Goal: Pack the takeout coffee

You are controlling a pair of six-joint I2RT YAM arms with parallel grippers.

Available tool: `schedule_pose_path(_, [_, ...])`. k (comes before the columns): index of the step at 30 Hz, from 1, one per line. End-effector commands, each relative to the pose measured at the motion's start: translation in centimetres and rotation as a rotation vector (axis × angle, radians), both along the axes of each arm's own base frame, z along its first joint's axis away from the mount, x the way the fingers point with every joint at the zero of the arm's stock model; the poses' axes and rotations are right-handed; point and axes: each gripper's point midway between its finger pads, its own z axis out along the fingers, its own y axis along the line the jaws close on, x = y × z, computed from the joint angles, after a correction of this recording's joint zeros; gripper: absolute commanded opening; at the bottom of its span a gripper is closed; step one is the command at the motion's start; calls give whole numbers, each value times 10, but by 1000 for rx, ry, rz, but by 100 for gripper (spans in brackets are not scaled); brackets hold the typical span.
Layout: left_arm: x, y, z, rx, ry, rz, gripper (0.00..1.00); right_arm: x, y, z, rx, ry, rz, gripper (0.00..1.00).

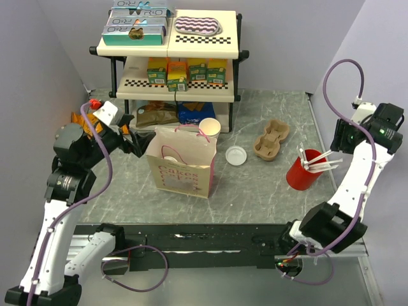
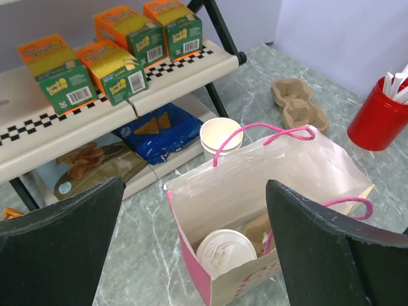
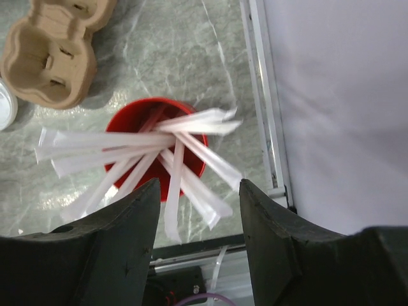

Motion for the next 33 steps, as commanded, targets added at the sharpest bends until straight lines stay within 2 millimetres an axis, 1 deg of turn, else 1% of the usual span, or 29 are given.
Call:
schedule_pose_path(1, [5,-7,4,-5,-22,-42,99,17,-4,15,21,-59,12,58])
schedule_pose_path(6, [10,-10,-13,2,13,-59,99,21,-8,8,49,-25,-11,54])
schedule_pose_path(11, [13,-12,-18,1,11,-68,99,19,-12,1,37,14,1,49])
schedule_pose_path(16, [15,-12,-28,1,22,-66,99,23,-16,-3,48,26,-5,47])
schedule_pose_path(22, [17,-13,-33,6,35,-68,99,36,-24,-10,71,23,-37,46])
schedule_pose_path(23, [18,-13,-35,7,37,-67,99,39,-26,-14,84,31,-44,45])
schedule_pose_path(26, [18,-13,-39,10,45,-68,99,49,-32,-18,101,31,-60,44])
schedule_pose_path(28, [19,-13,-39,11,46,-68,99,54,-35,-13,94,15,-64,43])
schedule_pose_path(30, [20,-12,-40,17,48,-62,100,59,-38,-15,106,23,-67,41])
schedule_pose_path(31, [20,-12,-41,19,50,-61,99,61,-39,-12,103,18,-68,41])
schedule_pose_path(33, [22,-11,-42,24,49,-58,99,63,-37,-13,105,21,-62,41])
